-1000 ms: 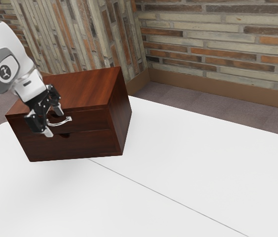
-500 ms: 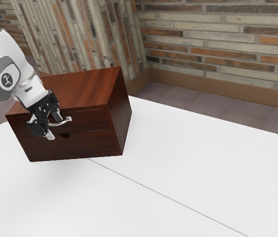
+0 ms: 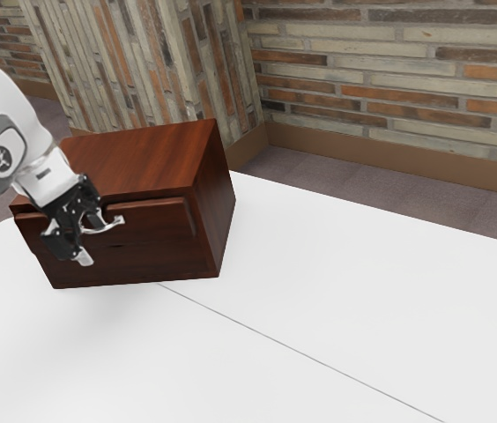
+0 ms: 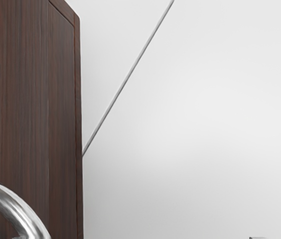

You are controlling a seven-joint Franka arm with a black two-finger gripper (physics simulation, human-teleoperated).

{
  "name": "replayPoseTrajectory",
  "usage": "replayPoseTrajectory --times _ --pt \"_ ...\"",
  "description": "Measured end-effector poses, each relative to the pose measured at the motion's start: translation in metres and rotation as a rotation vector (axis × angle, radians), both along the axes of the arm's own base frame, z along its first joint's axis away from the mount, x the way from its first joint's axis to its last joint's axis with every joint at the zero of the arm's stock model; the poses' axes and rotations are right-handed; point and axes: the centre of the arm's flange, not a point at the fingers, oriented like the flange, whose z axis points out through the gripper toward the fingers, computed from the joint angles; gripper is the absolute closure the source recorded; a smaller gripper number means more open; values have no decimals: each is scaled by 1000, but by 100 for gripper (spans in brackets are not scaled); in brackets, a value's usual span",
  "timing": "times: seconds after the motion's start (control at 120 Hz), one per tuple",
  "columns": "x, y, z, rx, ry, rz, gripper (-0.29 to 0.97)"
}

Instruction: Pull the drawer handle with one arm to open the drawer

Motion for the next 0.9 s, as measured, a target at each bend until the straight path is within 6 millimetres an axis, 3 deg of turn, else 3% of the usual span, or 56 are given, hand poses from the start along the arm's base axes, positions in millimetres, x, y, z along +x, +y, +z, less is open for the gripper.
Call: replayPoseTrajectory --times 0.417,0.9 --pt "-17 -11 -6 -12 9 2 13" --pt "-58 -29 0 -5 -16 -3 20"
